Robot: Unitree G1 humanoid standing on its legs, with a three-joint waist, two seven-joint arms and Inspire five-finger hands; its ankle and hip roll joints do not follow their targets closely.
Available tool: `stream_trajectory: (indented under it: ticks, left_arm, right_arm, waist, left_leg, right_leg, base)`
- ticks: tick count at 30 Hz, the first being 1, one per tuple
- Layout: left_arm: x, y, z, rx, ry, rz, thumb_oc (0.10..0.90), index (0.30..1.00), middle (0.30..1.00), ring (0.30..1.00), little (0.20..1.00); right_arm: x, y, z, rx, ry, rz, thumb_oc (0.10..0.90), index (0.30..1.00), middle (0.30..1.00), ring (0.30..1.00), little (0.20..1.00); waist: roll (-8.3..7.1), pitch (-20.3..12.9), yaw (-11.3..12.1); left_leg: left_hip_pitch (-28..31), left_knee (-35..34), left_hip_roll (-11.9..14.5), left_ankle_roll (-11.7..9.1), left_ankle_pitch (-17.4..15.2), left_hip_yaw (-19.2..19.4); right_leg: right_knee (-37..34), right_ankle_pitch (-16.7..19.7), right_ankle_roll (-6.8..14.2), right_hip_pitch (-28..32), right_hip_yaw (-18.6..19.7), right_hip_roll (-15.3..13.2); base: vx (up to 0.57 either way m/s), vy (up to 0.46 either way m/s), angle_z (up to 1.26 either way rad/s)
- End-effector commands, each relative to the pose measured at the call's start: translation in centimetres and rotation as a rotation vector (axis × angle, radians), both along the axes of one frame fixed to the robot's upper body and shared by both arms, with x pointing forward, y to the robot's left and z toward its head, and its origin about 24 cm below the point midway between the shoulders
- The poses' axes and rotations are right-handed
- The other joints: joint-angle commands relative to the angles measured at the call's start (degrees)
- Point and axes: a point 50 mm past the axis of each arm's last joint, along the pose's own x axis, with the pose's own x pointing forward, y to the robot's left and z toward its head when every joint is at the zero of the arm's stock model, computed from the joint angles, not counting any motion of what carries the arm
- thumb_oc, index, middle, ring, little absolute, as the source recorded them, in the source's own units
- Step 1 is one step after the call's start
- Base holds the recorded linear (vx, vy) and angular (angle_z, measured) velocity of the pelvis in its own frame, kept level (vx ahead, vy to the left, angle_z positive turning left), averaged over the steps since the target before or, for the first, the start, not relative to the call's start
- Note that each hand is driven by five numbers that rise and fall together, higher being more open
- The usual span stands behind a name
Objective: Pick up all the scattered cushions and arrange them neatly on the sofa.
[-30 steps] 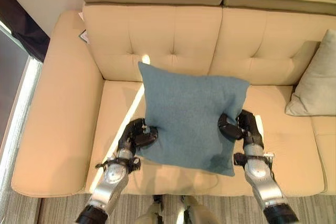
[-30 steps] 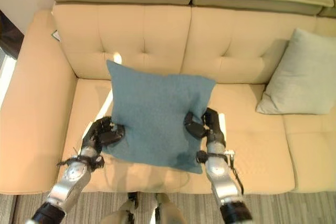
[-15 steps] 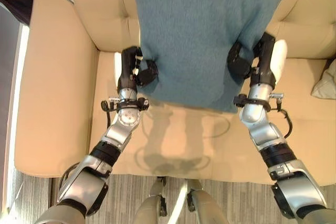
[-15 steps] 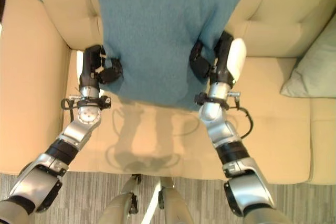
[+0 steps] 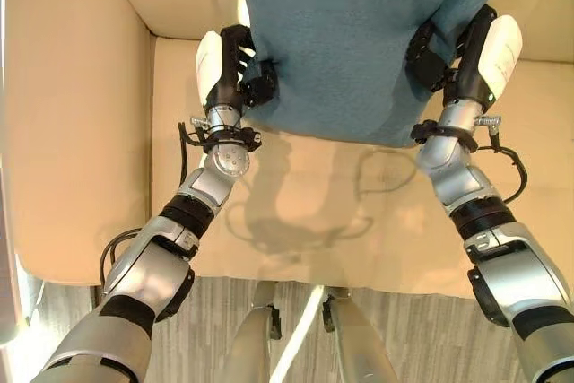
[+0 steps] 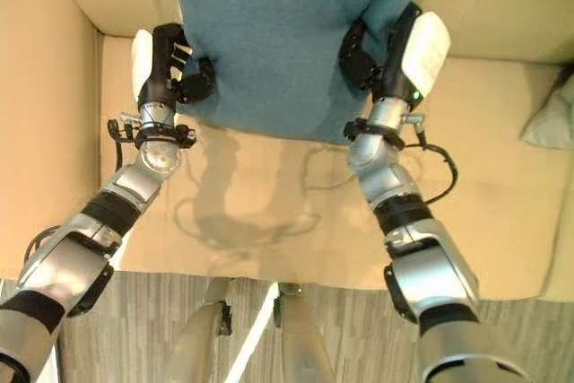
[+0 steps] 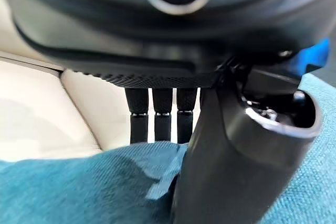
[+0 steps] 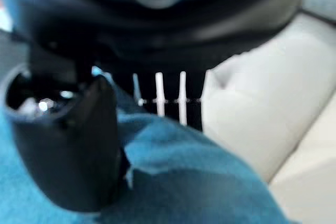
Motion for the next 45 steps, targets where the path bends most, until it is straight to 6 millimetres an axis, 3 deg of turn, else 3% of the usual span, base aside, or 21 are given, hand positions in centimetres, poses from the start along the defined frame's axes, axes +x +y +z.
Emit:
stream_trajectory:
  ticks: [1,8,10,11,16,17,18,21,22,25,28,29,31,32,33,36,40,41,43,44,45]
  left_arm:
    - [-0.6,-2.7,4.9,0.012,-0.191,-0.130,0.800,0.900,0.900,0.900,0.900]
    - [-1.5,-0.7,0.8,-0.071,-0.105,-0.133,0.800,0.900,0.900,0.900,0.900]
    - [-2.3,1.5,-2.3,-0.153,-0.036,-0.104,0.800,0.900,0.900,0.900,0.900]
    - [-2.3,1.5,-2.4,-0.153,-0.034,-0.104,0.800,0.900,0.900,0.900,0.900]
    - [-4.2,5.2,-7.0,-0.219,0.081,-0.046,0.800,0.900,0.900,0.900,0.900]
    - [-5.6,7.1,-9.1,-0.230,0.135,-0.010,0.800,0.900,0.900,0.900,0.900]
    - [-6.3,7.9,-10.1,-0.235,0.162,0.006,0.800,0.900,0.900,0.900,0.900]
    - [-6.4,7.9,-10.2,-0.234,0.164,0.006,0.800,0.900,0.900,0.900,0.900]
    - [-9.9,11.1,-13.9,-0.247,0.272,0.075,0.800,0.900,0.900,0.900,0.900]
    - [-12.6,12.9,-16.5,-0.206,0.376,0.132,0.800,0.900,0.900,0.900,0.900]
    - [-12.7,12.9,-16.5,-0.206,0.377,0.133,0.800,0.900,0.900,0.900,0.900]
    - [-16.3,13.5,-20.7,-0.235,0.551,0.165,0.800,0.900,0.900,0.900,0.900]
    - [-18.3,13.3,-23.2,-0.251,0.667,0.183,0.800,0.900,0.900,0.900,0.900]
    - [-18.3,13.3,-23.2,-0.251,0.667,0.183,0.800,0.900,0.900,0.900,0.900]
    - [-21.0,13.0,-26.6,-0.263,0.836,0.222,0.800,0.900,0.900,0.900,0.900]
    - [-23.7,12.5,-29.8,-0.269,1.007,0.257,0.800,0.900,0.900,0.900,0.900]
    - [-23.7,12.5,-29.8,-0.269,1.007,0.257,0.800,0.900,0.900,0.900,0.900]
    - [-26.4,12.1,-32.3,-0.267,1.152,0.297,0.800,0.900,0.900,0.900,0.900]
    - [-26.4,12.1,-32.3,-0.267,1.152,0.297,0.800,0.900,0.900,0.900,0.900]
    - [-28.1,12.5,-33.7,-0.216,1.253,0.345,0.800,0.900,0.900,0.900,0.900]
    - [-28.1,12.6,-33.8,-0.210,1.262,0.354,0.800,0.900,0.900,0.900,0.900]
  right_arm:
    - [-0.1,1.6,2.3,0.009,-0.091,0.081,0.800,0.900,0.900,0.900,0.900]
    - [-1.1,-0.8,-1.7,0.097,-0.011,0.071,0.800,0.900,0.900,0.900,0.900]
    - [-2.4,-2.8,-4.0,0.139,0.025,0.051,0.800,0.900,0.900,0.900,0.900]
    - [-2.5,-2.9,-4.1,0.140,0.027,0.051,0.800,0.900,0.900,0.900,0.900]
    - [-5.2,-5.7,-8.8,0.195,0.143,0.030,0.800,0.900,0.900,0.900,0.900]
    - [-6.9,-7.0,-11.3,0.216,0.220,0.014,0.800,0.900,0.900,0.900,0.900]
    - [-7.8,-7.8,-12.2,0.218,0.247,-0.004,0.800,0.900,0.900,0.900,0.900]
    - [-7.9,-7.8,-12.2,0.218,0.249,-0.004,0.800,0.900,0.900,0.900,0.900]
    - [-11.6,-10.5,-16.6,0.241,0.420,-0.074,0.800,0.900,0.900,0.900,0.900]
    - [-14.1,-11.4,-19.2,0.245,0.542,-0.096,0.800,0.900,0.900,0.900,0.900]
    - [-14.1,-11.4,-19.3,0.245,0.542,-0.096,0.800,0.900,0.900,0.900,0.900]
    - [-17.2,-11.8,-22.9,0.271,0.713,-0.127,0.800,0.900,0.900,0.900,0.900]
    - [-19.0,-11.5,-25.3,0.343,0.795,-0.141,0.800,0.900,0.900,0.900,0.900]
    - [-19.0,-11.5,-25.3,0.343,0.795,-0.141,0.800,0.900,0.900,0.900,0.900]
    - [-21.2,-10.4,-28.6,0.450,0.913,-0.150,0.800,0.900,0.900,0.900,0.900]
    - [-23.0,-9.1,-31.2,0.535,1.016,-0.150,0.800,0.900,0.900,0.900,0.900]
    - [-23.0,-9.1,-31.2,0.535,1.016,-0.150,0.800,0.900,0.900,0.900,0.900]
    - [-24.7,-7.6,-33.2,0.613,1.092,-0.147,0.800,0.900,0.900,0.900,0.900]
    - [-24.7,-7.6,-33.2,0.613,1.092,-0.147,0.800,0.900,0.900,0.900,0.900]
    - [-25.6,-7.1,-34.0,0.666,1.104,-0.153,0.800,0.900,0.900,0.900,0.900]
    - [-25.5,-7.2,-34.0,0.673,1.101,-0.157,0.800,0.900,0.900,0.900,0.900]
  waist:
    - [-1.59,-6.9,-0.5]
    - [-1.62,-8.0,-0.6]
    - [-1.75,-9.0,-0.7]
    - [-1.78,-9.1,-0.6]
    - [-2.15,-11.2,-0.9]
    - [-2.39,-12.2,-1.0]
    - [-2.50,-12.5,-1.1]
    - [-2.59,-12.7,-1.1]
    - [-3.08,-13.7,-1.1]
    - [-3.48,-14.9,-1.1]
    - [-3.49,-14.8,-1.1]
    - [-3.37,-15.7,-0.9]
    - [-3.54,-16.0,-0.9]
    - [-3.55,-16.0,-0.9]
    - [-3.53,-16.3,-0.9]
    - [-3.87,-16.5,-0.8]
    - [-3.88,-16.5,-0.8]
    - [-4.06,-16.9,-0.8]
    - [-4.06,-16.9,-0.8]
    - [-4.31,-16.3,-1.0]
    - [-4.58,-15.7,-1.0]
  left_leg:
    - [4.3,-5.4,-0.4,0.4,-7.5,2.2]
    - [5.8,-5.4,-0.6,0.3,-8.2,2.5]
    - [7.5,-5.4,-0.7,0.4,-8.9,2.7]
    - [7.5,-5.4,-0.7,0.4,-8.9,2.7]
    - [10.2,-5.4,-0.6,0.5,-9.9,3.1]
    - [12.0,-5.4,-0.4,0.5,-10.4,3.3]
    - [12.9,-5.4,-0.2,0.5,-10.6,3.4]
    - [12.7,-5.4,-0.3,0.5,-10.3,3.5]
    - [17.6,-5.4,0.5,0.5,-11.7,3.8]
    - [19.9,-5.4,0.7,0.6,-11.6,4.1]
    - [20.0,-5.4,0.7,0.6,-11.6,4.1]
    - [24.0,-5.4,1.2,0.8,-12.4,4.3]
    - [26.2,-5.4,1.3,1.0,-12.6,4.5]
    - [26.2,-5.4,1.3,1.0,-12.6,4.5]
    - [29.1,-5.4,1.4,1.1,-13.4,4.9]
    - [31.5,-5.4,1.5,1.2,-13.7,5.4]
    - [31.6,-5.4,1.5,1.2,-13.7,5.4]
    - [33.9,-5.4,1.7,1.1,-14.4,5.6]
    - [33.9,-5.4,1.7,1.1,-14.4,5.6]
    - [35.2,-4.7,2.4,1.1,-14.4,5.9]
    - [34.6,-2.5,2.4,1.0,-14.7,5.9]
  right_leg:
    - [0.1,-4.7,8.0,0.4,-0.4,2.9]
    - [0.1,-5.2,8.0,1.8,-0.6,2.7]
    - [0.1,-5.6,7.9,3.2,-0.8,2.6]
    - [0.1,-5.6,7.9,3.3,-0.8,2.6]
    - [0.1,-6.2,7.8,5.9,-1.1,2.3]
    - [0.1,-6.6,7.8,7.9,-1.4,2.1]
    - [0.1,-6.7,7.8,8.8,-1.5,2.0]
    - [0.1,-6.5,7.7,8.6,-1.5,1.9]
    - [0.1,-8.1,7.6,13.7,-2.1,1.7]
    - [0.1,-8.5,7.6,16.3,-2.4,1.6]
    - [0.1,-8.5,7.6,16.4,-2.4,1.6]
    - [0.1,-9.5,7.5,20.3,-2.6,1.5]
    - [0.1,-9.7,7.5,22.5,-2.5,1.4]
    - [0.1,-9.7,7.5,22.6,-2.5,1.4]
    - [0.1,-10.3,7.4,25.7,-2.6,1.4]
    - [0.1,-10.6,7.2,28.2,-2.4,1.4]
    - [0.1,-10.7,7.2,28.3,-2.4,1.4]
    - [0.1,-11.4,7.1,30.6,-1.9,1.7]
    - [0.1,-11.4,7.1,30.6,-1.9,1.7]
    - [0.1,-12.1,6.7,31.6,-1.2,2.1]
    - [0.1,-12.0,6.7,31.7,-1.3,1.9]
  base:
    - [-0.01,0.002,0.16]
    - [0.01,0.008,-0.09]
    - [0.06,0.015,0.06]
    - [0.06,0.020,0.03]
    - [0.07,0.018,-0.02]
    - [0.10,0.014,-0.07]
    - [0.09,0.013,-0.06]
    - [0.05,0.009,-0.02]
    - [0.15,0.023,-0.01]
    - [0.10,0.018,0.00]
    - [0.05,0.009,0.04]
    - [0.12,0.030,-0.05]
    - [0.07,0.015,-0.07]
    - [0.05,0.002,-0.10]
    - [0.04,0.001,-0.06]
    - [0.02,-0.006,-0.03]
    - [0.01,-0.011,-0.02]
    - [0.02,-0.036,0.00]
    - [-0.02,-0.049,-0.01]
    - [-0.11,-0.076,-0.03]
    - [-0.20,-0.078,-0.01]
